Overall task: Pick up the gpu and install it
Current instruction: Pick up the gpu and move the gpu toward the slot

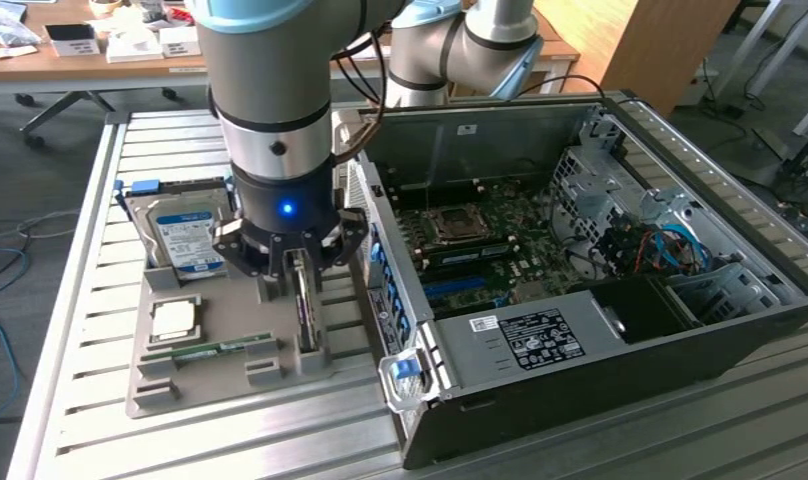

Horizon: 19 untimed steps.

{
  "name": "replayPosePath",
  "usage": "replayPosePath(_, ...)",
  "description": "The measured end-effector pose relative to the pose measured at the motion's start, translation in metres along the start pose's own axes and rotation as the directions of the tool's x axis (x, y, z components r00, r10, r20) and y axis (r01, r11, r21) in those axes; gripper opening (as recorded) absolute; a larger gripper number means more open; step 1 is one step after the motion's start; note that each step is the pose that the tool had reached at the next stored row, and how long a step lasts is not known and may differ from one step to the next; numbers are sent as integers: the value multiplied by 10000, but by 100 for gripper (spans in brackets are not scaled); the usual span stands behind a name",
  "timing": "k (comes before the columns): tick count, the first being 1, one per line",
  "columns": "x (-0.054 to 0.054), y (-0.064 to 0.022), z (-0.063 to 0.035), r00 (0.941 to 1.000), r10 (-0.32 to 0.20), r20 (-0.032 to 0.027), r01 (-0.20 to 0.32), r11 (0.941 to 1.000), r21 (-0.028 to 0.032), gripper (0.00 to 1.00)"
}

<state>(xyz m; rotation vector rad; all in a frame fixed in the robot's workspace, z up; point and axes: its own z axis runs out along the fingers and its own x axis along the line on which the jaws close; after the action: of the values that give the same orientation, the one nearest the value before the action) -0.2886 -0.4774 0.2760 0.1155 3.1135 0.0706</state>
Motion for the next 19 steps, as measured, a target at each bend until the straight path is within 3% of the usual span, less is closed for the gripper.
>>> replayPosePath(19,2,-4,105,10000,-1,0,1,10000,0,42)
